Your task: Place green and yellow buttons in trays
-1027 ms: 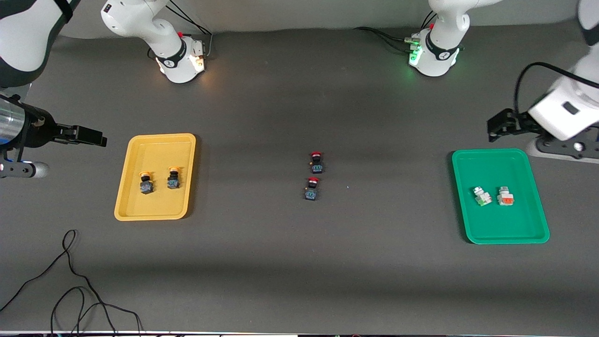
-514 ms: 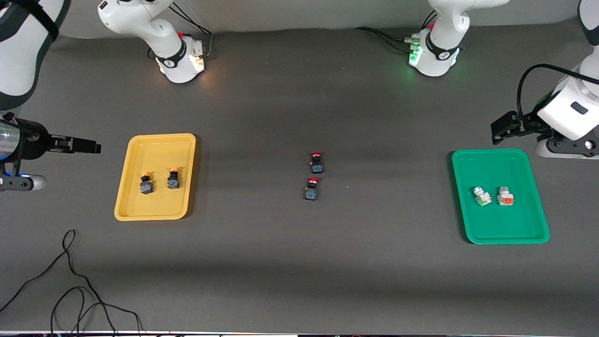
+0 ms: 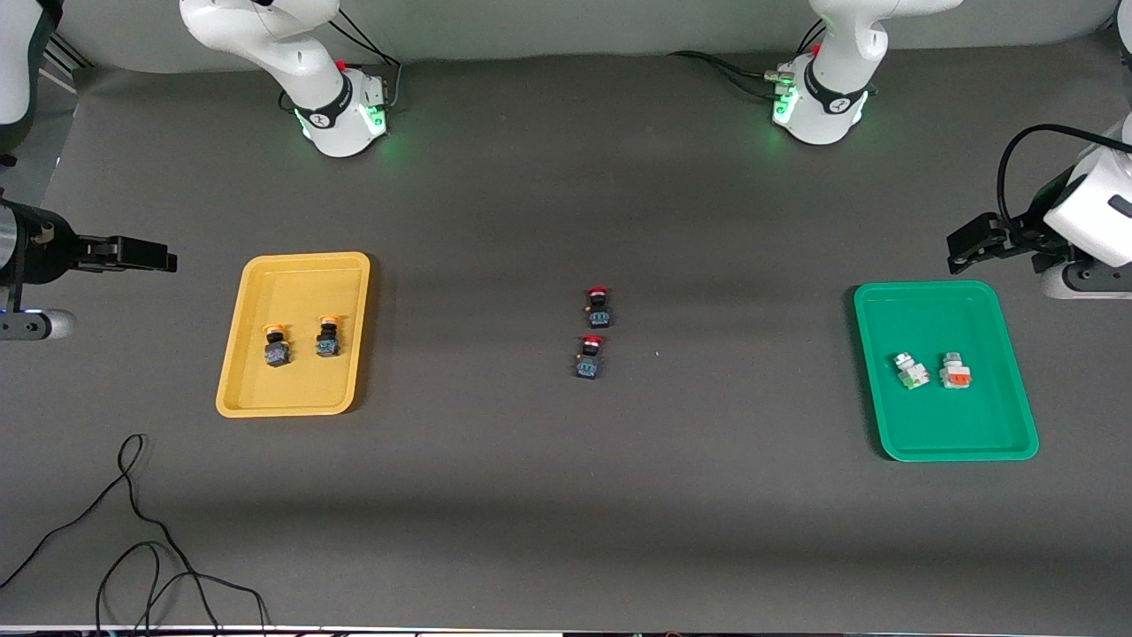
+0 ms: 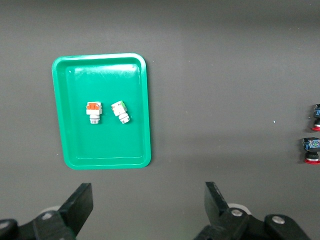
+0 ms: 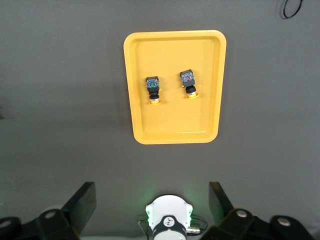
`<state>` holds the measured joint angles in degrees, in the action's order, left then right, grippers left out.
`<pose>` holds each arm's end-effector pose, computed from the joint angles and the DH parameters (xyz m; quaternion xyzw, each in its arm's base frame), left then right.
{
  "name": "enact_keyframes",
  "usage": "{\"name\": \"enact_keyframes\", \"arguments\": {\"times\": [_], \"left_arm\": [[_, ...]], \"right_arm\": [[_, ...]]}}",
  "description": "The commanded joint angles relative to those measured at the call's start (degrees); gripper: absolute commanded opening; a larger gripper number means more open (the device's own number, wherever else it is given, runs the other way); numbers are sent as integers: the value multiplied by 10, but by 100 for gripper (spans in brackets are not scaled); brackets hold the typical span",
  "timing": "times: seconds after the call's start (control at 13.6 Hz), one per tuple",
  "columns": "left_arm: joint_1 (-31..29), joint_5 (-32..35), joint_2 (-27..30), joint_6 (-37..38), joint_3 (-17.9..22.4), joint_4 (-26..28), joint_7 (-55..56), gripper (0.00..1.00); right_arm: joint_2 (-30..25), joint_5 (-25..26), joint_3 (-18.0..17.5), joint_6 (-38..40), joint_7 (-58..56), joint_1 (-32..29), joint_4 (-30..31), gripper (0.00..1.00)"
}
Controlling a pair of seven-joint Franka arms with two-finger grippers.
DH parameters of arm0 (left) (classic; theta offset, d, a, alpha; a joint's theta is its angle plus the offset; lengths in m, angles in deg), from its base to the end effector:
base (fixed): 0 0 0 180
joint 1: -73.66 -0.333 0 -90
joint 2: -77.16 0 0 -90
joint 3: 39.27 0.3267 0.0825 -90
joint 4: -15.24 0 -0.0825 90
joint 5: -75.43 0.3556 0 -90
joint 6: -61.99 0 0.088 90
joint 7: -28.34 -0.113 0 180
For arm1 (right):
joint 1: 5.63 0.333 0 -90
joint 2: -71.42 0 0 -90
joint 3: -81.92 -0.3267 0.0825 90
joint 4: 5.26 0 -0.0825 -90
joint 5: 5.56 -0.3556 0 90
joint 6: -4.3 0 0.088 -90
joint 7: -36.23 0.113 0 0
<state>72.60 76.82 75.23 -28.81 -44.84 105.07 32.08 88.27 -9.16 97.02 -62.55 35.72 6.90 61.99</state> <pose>0.5361 -0.0386 0.6139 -0.9999 0.0070 0.0075 0.0111 0.5674 0.0104 0.6106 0.9893 -0.0099 -0.1455 0.0039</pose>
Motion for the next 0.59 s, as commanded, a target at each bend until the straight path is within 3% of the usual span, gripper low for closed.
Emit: {"name": "enact_keyframes", "arguments": {"times": [0.0,0.29,0.37,0.51], "left_arm": [[2,-4,18,-11,2,18,8,99],[1,-3,16,-10,2,18,8,99],[1,-3,16,-11,2,18,8,99],[1,-3,16,-10,2,18,8,99]], "right_arm": [[-80,29,-97,-70,14,-73,105,100],[-188,39,-114,-208,12,-80,276,100],[-199,47,-124,-235,12,-80,298,100],[-184,49,-124,-236,13,-68,280,100]]}}
